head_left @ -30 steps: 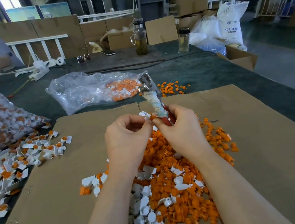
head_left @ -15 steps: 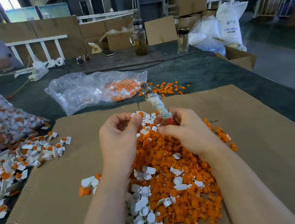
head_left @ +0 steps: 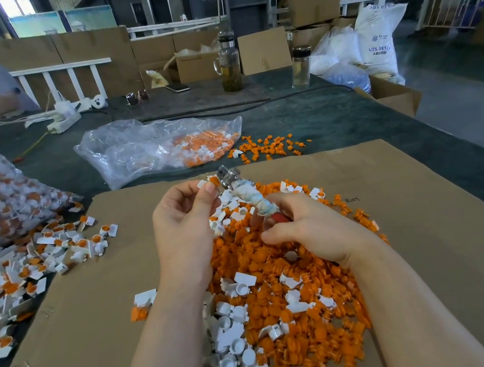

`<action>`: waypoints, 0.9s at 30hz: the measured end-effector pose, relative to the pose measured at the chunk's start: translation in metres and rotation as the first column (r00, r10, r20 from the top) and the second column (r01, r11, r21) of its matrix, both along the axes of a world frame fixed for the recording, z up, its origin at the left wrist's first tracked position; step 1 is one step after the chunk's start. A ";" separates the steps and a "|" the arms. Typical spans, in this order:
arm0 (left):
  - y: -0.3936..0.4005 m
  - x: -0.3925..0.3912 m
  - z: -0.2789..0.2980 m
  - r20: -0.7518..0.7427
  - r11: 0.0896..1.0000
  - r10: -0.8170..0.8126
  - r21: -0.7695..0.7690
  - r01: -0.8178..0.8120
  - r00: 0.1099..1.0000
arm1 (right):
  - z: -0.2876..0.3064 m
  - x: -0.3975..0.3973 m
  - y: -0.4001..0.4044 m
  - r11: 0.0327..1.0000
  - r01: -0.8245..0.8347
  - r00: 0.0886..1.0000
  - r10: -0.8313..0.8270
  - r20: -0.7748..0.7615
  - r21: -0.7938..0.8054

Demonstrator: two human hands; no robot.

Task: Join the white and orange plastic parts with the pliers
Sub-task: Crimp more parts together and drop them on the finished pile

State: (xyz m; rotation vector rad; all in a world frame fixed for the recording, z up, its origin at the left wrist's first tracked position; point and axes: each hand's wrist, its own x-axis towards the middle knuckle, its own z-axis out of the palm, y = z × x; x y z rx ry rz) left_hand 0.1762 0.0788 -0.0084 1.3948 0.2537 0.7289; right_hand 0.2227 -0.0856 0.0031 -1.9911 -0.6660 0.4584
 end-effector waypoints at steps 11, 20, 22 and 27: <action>0.002 -0.001 0.001 0.050 0.999 -0.033 -0.039 0.035 0.998 | 0.000 -0.004 0.007 0.999 -0.017 0.991 0.023 0.128 -0.046; 0.005 0.000 0.002 0.039 0.992 -0.042 -0.116 0.046 0.998 | -0.003 -0.003 0.013 0.998 -0.016 0.984 0.028 0.178 -0.066; 0.006 -0.001 0.003 0.003 0.988 -0.055 -0.148 0.055 0.998 | -0.004 -0.003 0.014 0.997 -0.019 0.982 0.032 0.186 -0.074; 0.028 -0.006 0.004 -0.100 0.878 0.008 -0.475 -0.055 0.995 | -0.011 0.000 0.015 0.989 0.098 0.946 -0.058 0.320 -0.110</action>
